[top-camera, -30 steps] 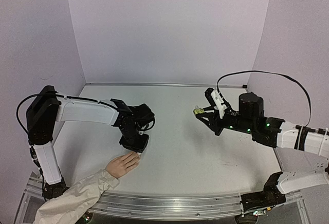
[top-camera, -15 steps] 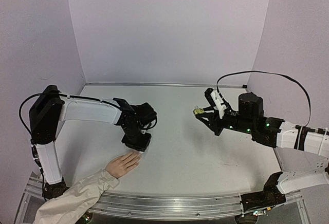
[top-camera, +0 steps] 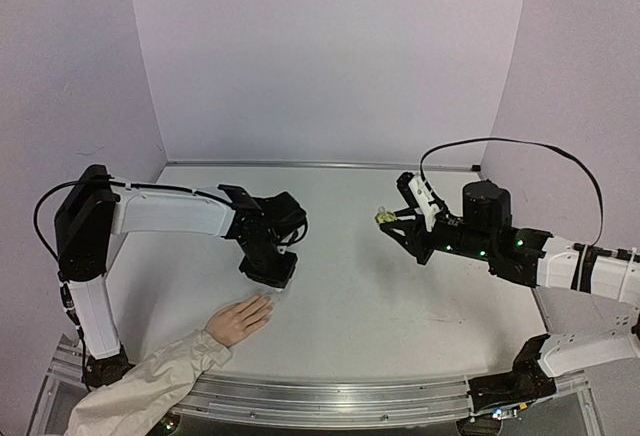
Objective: Paint the nails
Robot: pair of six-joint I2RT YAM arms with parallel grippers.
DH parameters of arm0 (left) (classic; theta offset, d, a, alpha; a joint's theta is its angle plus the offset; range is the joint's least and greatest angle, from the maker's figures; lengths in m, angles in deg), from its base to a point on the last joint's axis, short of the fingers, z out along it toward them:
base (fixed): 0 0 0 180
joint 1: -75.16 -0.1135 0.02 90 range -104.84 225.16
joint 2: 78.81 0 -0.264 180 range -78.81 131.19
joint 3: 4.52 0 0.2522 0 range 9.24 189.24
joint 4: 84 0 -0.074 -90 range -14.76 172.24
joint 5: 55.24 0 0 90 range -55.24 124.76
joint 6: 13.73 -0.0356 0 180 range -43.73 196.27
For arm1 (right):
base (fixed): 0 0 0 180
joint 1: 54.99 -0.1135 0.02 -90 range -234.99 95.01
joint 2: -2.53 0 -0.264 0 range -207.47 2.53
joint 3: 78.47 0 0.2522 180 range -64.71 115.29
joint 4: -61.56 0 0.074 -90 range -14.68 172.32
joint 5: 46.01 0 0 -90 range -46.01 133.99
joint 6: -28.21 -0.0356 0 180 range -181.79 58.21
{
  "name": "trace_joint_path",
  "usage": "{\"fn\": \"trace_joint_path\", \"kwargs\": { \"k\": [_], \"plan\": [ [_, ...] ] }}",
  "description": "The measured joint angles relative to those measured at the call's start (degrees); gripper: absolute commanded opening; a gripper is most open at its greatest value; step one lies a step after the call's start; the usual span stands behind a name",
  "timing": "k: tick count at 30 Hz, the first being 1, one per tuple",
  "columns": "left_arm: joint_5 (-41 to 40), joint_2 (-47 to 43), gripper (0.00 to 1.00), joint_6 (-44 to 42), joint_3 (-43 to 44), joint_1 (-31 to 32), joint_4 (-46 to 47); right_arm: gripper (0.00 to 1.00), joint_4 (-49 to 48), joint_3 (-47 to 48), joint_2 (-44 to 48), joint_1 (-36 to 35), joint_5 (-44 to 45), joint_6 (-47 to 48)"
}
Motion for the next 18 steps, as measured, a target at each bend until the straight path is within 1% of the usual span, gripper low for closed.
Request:
{"fn": "trace_joint_path", "kwargs": {
  "k": [9, 18],
  "plan": [
    [0.02, -3.52, 0.0, 1.36, -4.35, 0.0, -0.52, 0.0, 0.0, 0.0, 0.0, 0.0, 0.0, -0.02],
    [0.02, -3.8, 0.0, 1.75, -4.9, 0.0, -0.52, 0.0, 0.0, 0.0, 0.0, 0.0, 0.0, -0.02]
  ]
}}
